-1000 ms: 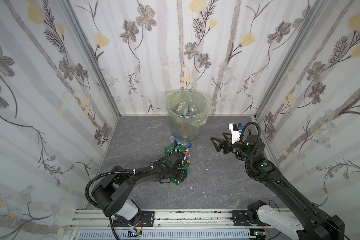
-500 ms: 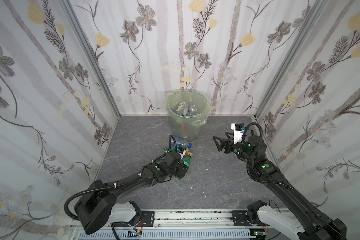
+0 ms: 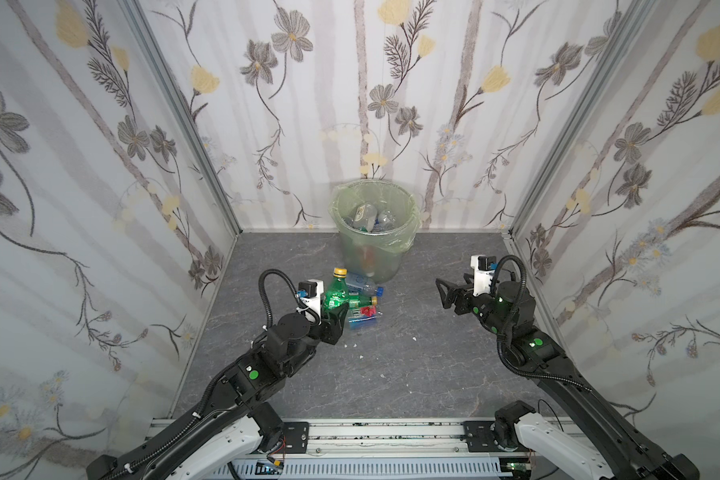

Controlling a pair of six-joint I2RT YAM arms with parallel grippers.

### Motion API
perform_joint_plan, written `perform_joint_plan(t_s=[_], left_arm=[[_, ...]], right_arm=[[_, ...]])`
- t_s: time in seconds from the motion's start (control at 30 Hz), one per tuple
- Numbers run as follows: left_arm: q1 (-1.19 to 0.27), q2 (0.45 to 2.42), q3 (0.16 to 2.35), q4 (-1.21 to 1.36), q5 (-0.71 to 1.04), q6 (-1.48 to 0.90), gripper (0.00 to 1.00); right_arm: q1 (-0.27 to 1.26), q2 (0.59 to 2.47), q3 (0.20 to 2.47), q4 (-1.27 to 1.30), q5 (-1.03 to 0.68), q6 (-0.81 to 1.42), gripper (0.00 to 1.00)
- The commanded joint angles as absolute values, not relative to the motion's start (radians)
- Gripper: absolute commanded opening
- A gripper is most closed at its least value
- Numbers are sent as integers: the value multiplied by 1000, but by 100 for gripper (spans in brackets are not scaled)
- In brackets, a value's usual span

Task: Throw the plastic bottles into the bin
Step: 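Lift the Sprite bottle with the left gripper and drop it into the wastebasket, then draw the left gripper back while the right gripper grasps the blue-capped FIJI bottle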

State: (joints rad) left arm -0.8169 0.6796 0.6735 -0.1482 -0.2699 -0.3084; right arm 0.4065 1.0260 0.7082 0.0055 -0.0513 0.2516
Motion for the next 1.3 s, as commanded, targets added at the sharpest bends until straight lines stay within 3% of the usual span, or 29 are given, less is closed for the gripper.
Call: perform_joint_plan(t_s=[0.0, 0.2, 0.43, 0.47, 0.53, 0.57, 0.63, 0.9, 1.27], left_arm=[[-816, 671, 722, -132, -331, -247, 55], [-813, 850, 942, -130, -361, -137, 54], [-629, 1408, 1542, -132, -57, -49, 54], [-608, 1500, 1637, -138, -22, -48, 63], [-574, 1656, 1825, -203, 47, -68, 94], [-568, 1728, 1914, -266, 48, -69, 100], [-568, 1789, 1983, -325, 12, -80, 100], [-566, 1614, 1739, -320, -36, -125, 100], [-550, 1117, 1134, -320, -120, -242, 100]], right_arm=[[408, 1031, 716, 14, -26, 229, 94], [408, 1046, 747, -3, -45, 221, 94], [411, 1030, 744, 23, -109, 282, 93], [414, 1024, 741, 26, -120, 296, 93], [423, 1007, 736, 25, -141, 311, 93], [429, 998, 735, 16, -144, 316, 92], [438, 982, 732, -8, -145, 318, 92], [453, 1000, 728, -75, -266, 211, 92], [671, 1324, 942, -233, -345, -115, 91]])
